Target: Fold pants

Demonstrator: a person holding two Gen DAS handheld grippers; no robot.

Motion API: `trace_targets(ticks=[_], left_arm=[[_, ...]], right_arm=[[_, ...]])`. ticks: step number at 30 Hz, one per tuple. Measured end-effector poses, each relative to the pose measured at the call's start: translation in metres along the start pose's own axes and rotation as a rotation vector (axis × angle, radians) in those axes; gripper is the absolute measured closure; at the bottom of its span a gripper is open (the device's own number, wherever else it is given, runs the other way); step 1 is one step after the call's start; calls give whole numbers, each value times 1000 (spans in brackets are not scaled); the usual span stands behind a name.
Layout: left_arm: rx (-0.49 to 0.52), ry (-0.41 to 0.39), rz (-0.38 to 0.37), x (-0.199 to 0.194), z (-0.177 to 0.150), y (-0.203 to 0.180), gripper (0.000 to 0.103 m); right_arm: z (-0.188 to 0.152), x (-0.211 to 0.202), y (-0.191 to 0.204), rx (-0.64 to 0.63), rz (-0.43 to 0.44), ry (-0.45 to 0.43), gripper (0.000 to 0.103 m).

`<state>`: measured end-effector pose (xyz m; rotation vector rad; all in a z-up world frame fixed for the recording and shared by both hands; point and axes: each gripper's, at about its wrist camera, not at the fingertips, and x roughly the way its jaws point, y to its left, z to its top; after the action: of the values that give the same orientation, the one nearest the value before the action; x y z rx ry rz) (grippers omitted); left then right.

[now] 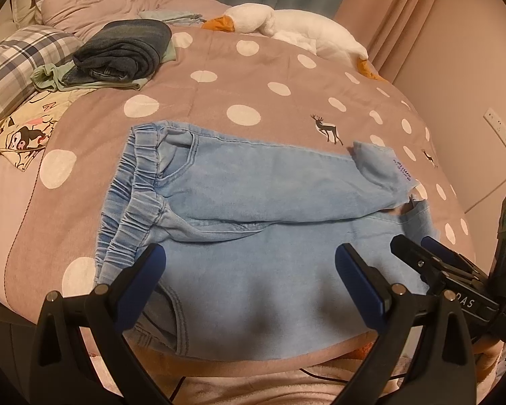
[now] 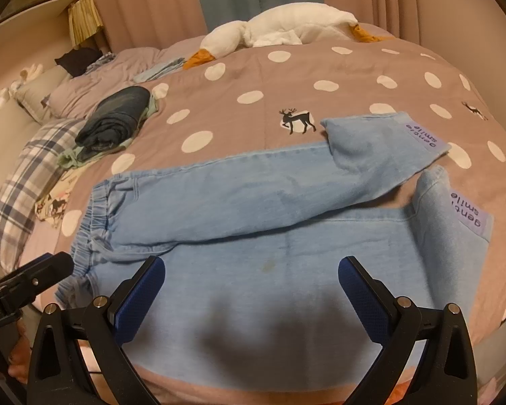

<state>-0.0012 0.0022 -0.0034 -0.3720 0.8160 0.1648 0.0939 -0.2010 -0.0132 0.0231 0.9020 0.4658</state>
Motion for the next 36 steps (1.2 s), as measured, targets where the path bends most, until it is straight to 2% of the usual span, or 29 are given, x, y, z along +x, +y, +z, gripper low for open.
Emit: trace_targets(ticks=[8, 13, 20, 23, 36], left_arm=[[-9, 39, -6, 6, -1, 0, 3], [-8, 13, -21, 6, 0, -1, 3], [0, 42, -7, 10, -1, -3, 3], [2, 58, 0, 11, -2, -3, 3], [-2, 100, 14, 19, -4, -1, 3]], right_arm=[[-4, -2, -3, -7, -28, 2, 0], [-4, -2, -7, 24, -5, -4, 0], [-4, -2, -9, 52, 28, -6, 0], [-4, -1, -10, 37, -9, 8, 0], [-6, 0, -16, 45, -36, 7, 0]])
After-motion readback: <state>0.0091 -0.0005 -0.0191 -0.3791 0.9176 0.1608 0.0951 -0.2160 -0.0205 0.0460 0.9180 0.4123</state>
